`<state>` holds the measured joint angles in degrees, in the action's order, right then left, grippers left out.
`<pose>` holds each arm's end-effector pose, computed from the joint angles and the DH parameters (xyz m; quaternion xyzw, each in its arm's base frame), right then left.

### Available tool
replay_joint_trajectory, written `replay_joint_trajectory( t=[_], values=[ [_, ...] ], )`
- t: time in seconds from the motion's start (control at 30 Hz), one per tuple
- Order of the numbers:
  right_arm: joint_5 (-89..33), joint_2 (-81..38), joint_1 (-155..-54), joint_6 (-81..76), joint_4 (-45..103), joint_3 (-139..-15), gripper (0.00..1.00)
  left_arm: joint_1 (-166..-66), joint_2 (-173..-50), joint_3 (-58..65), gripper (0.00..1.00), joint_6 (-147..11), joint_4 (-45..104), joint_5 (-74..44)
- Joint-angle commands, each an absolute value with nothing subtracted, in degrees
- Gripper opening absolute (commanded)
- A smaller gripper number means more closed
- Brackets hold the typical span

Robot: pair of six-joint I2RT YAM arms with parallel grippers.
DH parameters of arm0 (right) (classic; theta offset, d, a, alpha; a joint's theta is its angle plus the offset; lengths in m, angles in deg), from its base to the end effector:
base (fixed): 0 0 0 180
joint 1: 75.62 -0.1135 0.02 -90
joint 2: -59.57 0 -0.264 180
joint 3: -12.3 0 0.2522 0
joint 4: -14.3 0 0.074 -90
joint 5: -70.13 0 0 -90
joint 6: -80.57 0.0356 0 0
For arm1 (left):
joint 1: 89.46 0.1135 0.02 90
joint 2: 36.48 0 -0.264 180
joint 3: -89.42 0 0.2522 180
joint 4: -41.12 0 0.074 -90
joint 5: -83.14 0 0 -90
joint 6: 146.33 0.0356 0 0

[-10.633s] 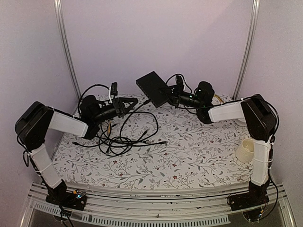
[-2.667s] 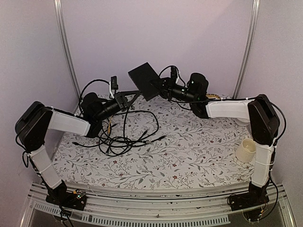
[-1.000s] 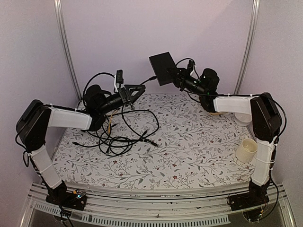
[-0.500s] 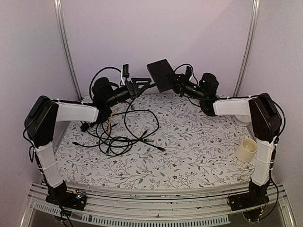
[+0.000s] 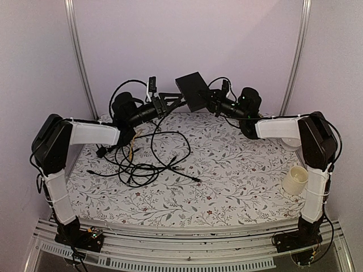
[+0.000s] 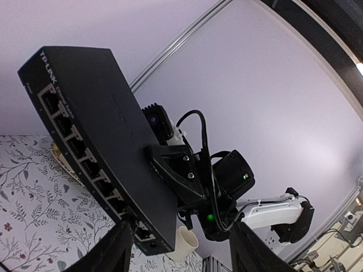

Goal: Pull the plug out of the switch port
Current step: Adjust the switch port at the center of the board.

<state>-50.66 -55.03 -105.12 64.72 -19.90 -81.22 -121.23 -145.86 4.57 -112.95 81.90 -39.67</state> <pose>0.3975 0.2459 0.2866 0.0353 0.6334 0.6957 0.3370 0.3612 -0.2464 0.2869 0.0968 0.6108 -0.6565 0.4320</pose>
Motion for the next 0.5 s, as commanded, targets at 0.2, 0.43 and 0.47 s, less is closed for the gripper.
replay_joint_trajectory(
  t=[0.2, 0.43, 0.47],
  values=[
    [-54.64, -52.18, -106.12, 65.4, -26.59, -85.03, 0.02, -117.89, -137.07, 7.96, 0.65, -105.44, 72.15, -38.62],
    [-55.98, -51.9, -106.36, 65.84, -27.04, -84.58, 0.02, -113.02, -137.03, 6.53, 0.68, -104.44, 67.8, -47.16],
    [-56.19, -52.02, -106.45, 66.09, -27.11, -84.93, 0.02, -112.88, -137.74, 6.09, 0.68, -104.64, 67.55, -48.11]
  ],
)
